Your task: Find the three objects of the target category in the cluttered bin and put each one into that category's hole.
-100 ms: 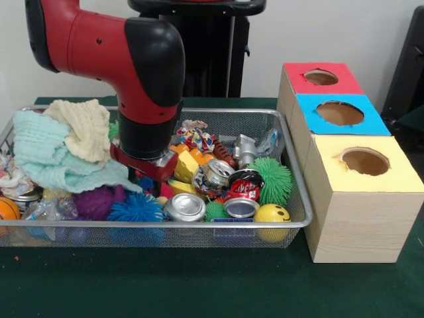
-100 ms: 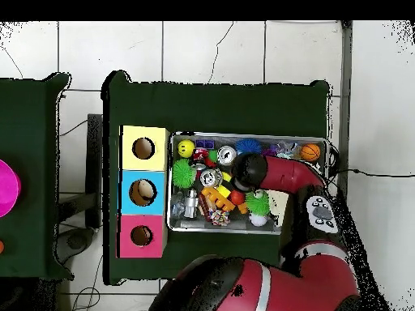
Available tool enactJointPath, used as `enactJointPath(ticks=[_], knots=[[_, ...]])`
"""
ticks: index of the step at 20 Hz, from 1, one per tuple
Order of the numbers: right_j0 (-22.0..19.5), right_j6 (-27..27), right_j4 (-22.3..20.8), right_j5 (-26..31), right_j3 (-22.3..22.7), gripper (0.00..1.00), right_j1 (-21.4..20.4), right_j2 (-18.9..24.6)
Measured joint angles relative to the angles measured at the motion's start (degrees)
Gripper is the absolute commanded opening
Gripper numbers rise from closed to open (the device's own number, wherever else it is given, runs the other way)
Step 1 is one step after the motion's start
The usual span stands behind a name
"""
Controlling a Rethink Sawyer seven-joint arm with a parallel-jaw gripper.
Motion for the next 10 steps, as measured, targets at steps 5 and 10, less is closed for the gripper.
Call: enactJointPath(ticks=[5,10], knots=[[1.18,0.0,-0.01,-0.81,-0.58,0.0,0.34,-0.98],[2.78,0.0,0.0,-1.4,-1.36,0.0,1.19,-2.64]])
